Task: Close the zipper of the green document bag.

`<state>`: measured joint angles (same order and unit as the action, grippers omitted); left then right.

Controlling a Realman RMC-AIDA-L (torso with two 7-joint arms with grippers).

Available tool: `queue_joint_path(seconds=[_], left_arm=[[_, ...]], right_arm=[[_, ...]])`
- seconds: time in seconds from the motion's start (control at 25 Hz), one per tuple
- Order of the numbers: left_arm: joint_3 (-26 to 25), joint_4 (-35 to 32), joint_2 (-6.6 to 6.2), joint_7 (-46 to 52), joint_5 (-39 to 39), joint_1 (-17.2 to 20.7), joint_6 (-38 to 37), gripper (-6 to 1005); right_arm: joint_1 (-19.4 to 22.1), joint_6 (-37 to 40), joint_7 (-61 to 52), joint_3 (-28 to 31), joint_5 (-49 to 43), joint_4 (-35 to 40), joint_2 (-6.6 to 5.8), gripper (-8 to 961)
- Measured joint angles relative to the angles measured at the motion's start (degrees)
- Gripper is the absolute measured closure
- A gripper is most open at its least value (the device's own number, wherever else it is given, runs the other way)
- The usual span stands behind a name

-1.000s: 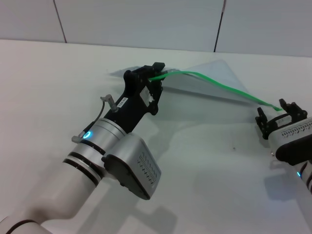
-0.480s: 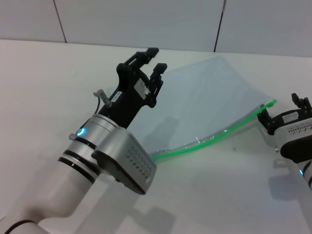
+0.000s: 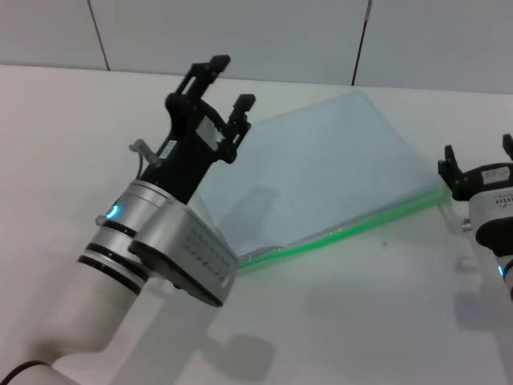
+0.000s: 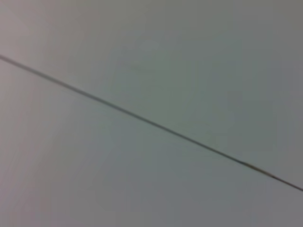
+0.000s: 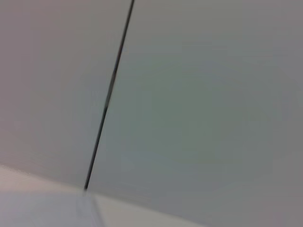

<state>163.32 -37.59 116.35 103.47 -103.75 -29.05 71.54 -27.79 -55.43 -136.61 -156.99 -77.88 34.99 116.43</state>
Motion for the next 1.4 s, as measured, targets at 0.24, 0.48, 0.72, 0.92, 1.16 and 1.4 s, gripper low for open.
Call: queue_joint_path(seconds=[0.24, 0.48, 0.72, 0.92, 1.16, 1.4], left_arm=[[-0.08, 1.16, 0.08, 7.22, 3.01, -0.11, 3.24, 345], [-0.16, 2.17, 0.15, 15.55, 9.23, -0.77, 5.31, 351], [-3.18, 2.92, 0.19, 27.44, 15.75, -1.40, 6.35, 351], [-5.41, 3.71, 0.13, 36.29, 19.77, -1.60, 5.60, 351], [-5.52, 4.77, -0.05, 43.19, 21.84, -2.46, 2.13, 351], [-4.71, 5.93, -0.13, 46.28, 21.45, -2.98, -0.76, 351]], right_arm=[[0.26, -5.43, -0.06, -0.43, 0.56, 4.36, -0.08, 87], [0.05, -7.40, -1.45, -0.15, 0.53, 7.76, -0.13, 88], [-0.44, -7.84, -7.02, -0.45, 0.09, 8.82, -0.32, 90], [-1.45, -7.37, -10.90, -0.48, 0.26, 8.45, -0.33, 90], [-2.25, -7.26, -14.23, -0.47, 0.23, 7.80, -0.40, 92], [-3.35, -5.54, -14.59, -0.56, 0.16, 6.58, -0.39, 93]])
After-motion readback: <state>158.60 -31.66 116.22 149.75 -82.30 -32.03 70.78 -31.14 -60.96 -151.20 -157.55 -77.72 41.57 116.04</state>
